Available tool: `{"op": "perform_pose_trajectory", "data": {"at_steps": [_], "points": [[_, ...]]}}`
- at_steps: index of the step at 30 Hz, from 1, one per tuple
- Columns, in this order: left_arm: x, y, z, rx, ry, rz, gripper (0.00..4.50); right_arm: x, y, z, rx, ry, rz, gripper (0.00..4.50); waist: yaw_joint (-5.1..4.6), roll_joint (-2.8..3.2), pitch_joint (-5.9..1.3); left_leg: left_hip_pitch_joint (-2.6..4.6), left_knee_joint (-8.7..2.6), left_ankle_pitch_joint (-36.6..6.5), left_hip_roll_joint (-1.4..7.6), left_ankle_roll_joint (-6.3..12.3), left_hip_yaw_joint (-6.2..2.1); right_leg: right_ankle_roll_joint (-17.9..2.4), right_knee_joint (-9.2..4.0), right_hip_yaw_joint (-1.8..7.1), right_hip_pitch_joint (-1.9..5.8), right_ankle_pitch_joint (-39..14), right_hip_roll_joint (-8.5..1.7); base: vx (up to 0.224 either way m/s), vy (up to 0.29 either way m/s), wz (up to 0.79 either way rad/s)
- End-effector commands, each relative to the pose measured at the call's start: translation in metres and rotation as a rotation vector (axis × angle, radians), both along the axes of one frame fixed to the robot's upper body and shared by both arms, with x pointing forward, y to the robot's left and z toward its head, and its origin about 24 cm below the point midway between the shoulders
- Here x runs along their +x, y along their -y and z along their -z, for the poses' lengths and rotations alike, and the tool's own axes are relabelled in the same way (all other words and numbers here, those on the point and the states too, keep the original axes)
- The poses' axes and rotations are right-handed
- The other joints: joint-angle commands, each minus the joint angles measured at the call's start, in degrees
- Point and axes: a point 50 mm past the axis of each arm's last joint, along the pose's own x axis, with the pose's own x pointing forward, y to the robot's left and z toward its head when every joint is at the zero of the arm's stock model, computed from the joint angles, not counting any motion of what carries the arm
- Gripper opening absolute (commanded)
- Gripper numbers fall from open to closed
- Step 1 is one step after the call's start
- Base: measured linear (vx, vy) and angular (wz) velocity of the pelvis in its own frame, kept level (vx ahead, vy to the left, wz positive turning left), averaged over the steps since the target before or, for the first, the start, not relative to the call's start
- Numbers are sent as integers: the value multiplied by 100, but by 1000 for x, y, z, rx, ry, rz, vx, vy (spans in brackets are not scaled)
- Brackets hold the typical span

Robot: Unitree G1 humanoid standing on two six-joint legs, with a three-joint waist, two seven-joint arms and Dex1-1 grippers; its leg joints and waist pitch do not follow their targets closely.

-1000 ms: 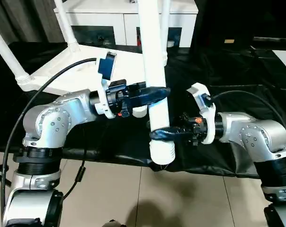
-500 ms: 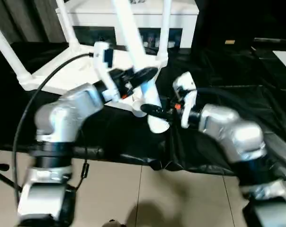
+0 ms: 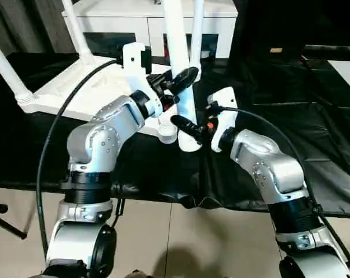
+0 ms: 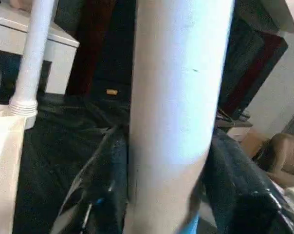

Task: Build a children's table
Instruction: Pick table leg

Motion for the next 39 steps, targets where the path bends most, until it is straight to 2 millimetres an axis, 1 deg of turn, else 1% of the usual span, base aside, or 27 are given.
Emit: {"op": "perform_pose_trajectory", "data": {"at_steps": [1, 2, 3, 4, 6, 7, 8, 9, 10, 11, 13, 14, 15, 17, 18, 19, 20, 21, 23, 24, 25, 27, 28, 30, 31, 34, 39], "points": [[-1, 5, -2, 0, -6, 29, 198, -1, -3, -5, 0, 35, 0, 187, -8, -32, -438, 105, -460, -802, 122, 55, -38, -1187, -399, 149, 347, -554, -181, 0, 0, 0], [-2, 5, -2, 5, -8, 30, 194, -1, -2, -5, -5, 39, 3, 187, -14, -40, -440, 103, -459, -803, 124, 65, -40, -1193, -395, 149, 351, -570, -184, 0, 0, 0], [-3, 4, -1, 10, -9, 40, 194, 0, -2, -5, -11, 45, 5, 187, -19, -31, -438, 105, -463, -811, 126, 73, -42, -1197, -395, 148, 348, -586, -185, 0, 0, 0], [-3, 4, -1, 14, -10, 51, 191, 0, -2, -6, -17, 51, 8, 187, -25, -41, -438, 101, -461, -809, 125, 76, -40, -1193, -395, 149, 350, -589, -185, 0, 0, 0], [-4, 1, -1, 14, -11, 58, 189, 1, -1, -6, -33, 63, 6, 187, -35, -34, -434, 106, -460, -813, 126, 80, -38, -1207, -396, 150, 345, -611, -185, 0, 0, 0], [-4, -1, -1, 15, -10, 59, 189, 1, -1, -6, -44, 70, 6, 187, -35, -53, -437, 105, -457, -793, 125, 87, -35, -1210, -396, 152, 348, -590, -185, 0, 0, 0], [-4, -2, -1, 14, -9, 60, 187, 1, -1, -6, -46, 72, 4, 187, -33, -37, -431, 108, -462, -811, 128, 83, -36, -1214, -396, 151, 339, -631, -186, 0, 0, 0], [-4, -3, -1, 12, -7, 62, 186, 2, -1, -6, -53, 77, -1, 187, -34, -46, -431, 109, -461, -822, 127, 79, -34, -1213, -399, 153, 341, -663, -188, 0, 0, 0], [-6, -4, -3, 18, 12, 95, 186, 1, -2, -7, -45, 77, -29, 222, -32, -42, -432, 110, -459, -828, 126, 86, -34, -1212, -401, 154, 339, -668, -190, 0, 0, 0], [-7, -5, -3, 23, 20, 108, 186, 0, -2, -8, -24, 64, -44, 222, -33, -61, -433, 105, -459, -823, 123, 96, -31, -1211, -397, 155, 343, -658, -187, 0, 0, 0], [-11, -5, -4, 42, 36, 167, 186, 0, 0, -12, 14, 34, -80, 257, -26, -46, -435, 112, -461, -795, 129, 128, -37, -1228, -380, 157, 343, -620, -191, 0, 0, 0], [-12, -5, -4, 50, 42, 182, 186, 0, 1, -13, 24, 24, -92, 266, -33, -34, -432, 116, -460, -800, 127, 159, -35, -1261, -379, 155, 342, -589, -183, 0, 0, 0], [-13, -5, -4, 62, 49, 204, 186, 0, 2, -14, 36, 11, -111, 275, -38, -46, -427, 115, -464, -799, 130, 174, -30, -1283, -383, 156, 335, -571, -180, 0, 0, 0], [-16, -8, -4, 103, 67, 250, 186, -4, 6, -18, 26, -21, -211, 284, -25, -44, -438, 122, -459, -783, 130, 194, -37, -1304, -369, 151, 349, -558, -178, 0, 0, 0], [-17, -11, -3, 156, 81, 278, 186, -10, 12, -21, -2, -59, -323, 292, -11, -76, -439, 126, -452, -787, 135, 242, -36, -1319, -365, 150, 367, -521, -171, 0, 0, 0], [-17, -11, -3, 163, 83, 281, 186, -10, 12, -21, -8, -61, -334, 292, 3, -60, -432, 127, -457, -772, 146, 245, -36, -1318, -359, 157, 363, -517, -182, 0, 0, 0], [-17, -11, -3, 172, 87, 284, 186, -11, 13, -22, -14, -66, -346, 310, -2, -55, -412, 118, -458, -791, 145, 217, -28, -1299, -370, 162, 345, -571, -186, 0, 0, 0], [-17, -12, -4, 201, 105, 297, 185, -12, 16, -23, -26, -91, -375, 320, -2, -83, -417, 121, -457, -791, 138, 206, -29, -1285, -378, 159, 361, -606, -185, 0, 0, 0], [-17, -13, -5, 210, 111, 306, 185, -13, 19, -24, -33, -109, -401, 321, -1, -79, -423, 113, -448, -731, 142, 204, -25, -1299, -371, 166, 360, -641, -209, 0, 0, 0], [-18, -13, -7, 218, 118, 316, 185, -15, 22, -25, -49, -132, -440, 321, -2, -97, -426, 111, -447, -711, 140, 204, -26, -1332, -369, 159, 363, -644, -206, 0, 0, 0], [-18, -13, -8, 221, 122, 320, 185, -16, 23, -24, -62, -144, -458, 321, 4, -93, -429, 112, -443, -692, 143, 197, -26, -1342, -364, 161, 362, -634, -208, 0, 0, 0], [-18, -13, -10, 224, 128, 331, 185, -17, 24, -23, -84, -163, -478, 321, 6, -112, -432, 112, -438, -662, 143, 192, -23, -1350, -361, 161, 360, -645, -207, 0, 0, 0], [-19, -13, -11, 224, 131, 336, 185, -17, 24, -23, -87, -171, -482, 321, 4, -111, -425, 106, -438, -649, 141, 195, -22, -1358, -362, 162, 359, -670, -212, 0, 0, 0], [-20, -12, -11, 223, 134, 347, 185, -17, 24, -23, -87, -181, -487, 321, 9, -114, -434, 107, -427, -587, 143, 219, -18, -1377, -355, 164, 356, -618, -212, 0, 0, 0], [-21, -11, -11, 220, 137, 356, 185, -17, 23, -23, -84, -186, -488, 321, 10, -133, -434, 105, -427, -566, 144, 230, -16, -1383, -356, 164, 356, -601, -215, 0, 0, 0], [-23, -8, -12, 209, 143, 379, 185, -16, 21, -23, -85, -194, -488, 321, 17, -119, -442, 107, -419, -492, 144, 254, -18, -1412, -339, 160, 352, -540, -211, 0, 0, 0], [-25, -7, -16, 173, 154, 399, 185, -13, 18, -23, -90, -190, -481, 321, 20, -116, -439, 108, -421, -525, 146, 233, -16, -1429, -339, 158, 346, -551, -208, 0, 0, 0]]}}
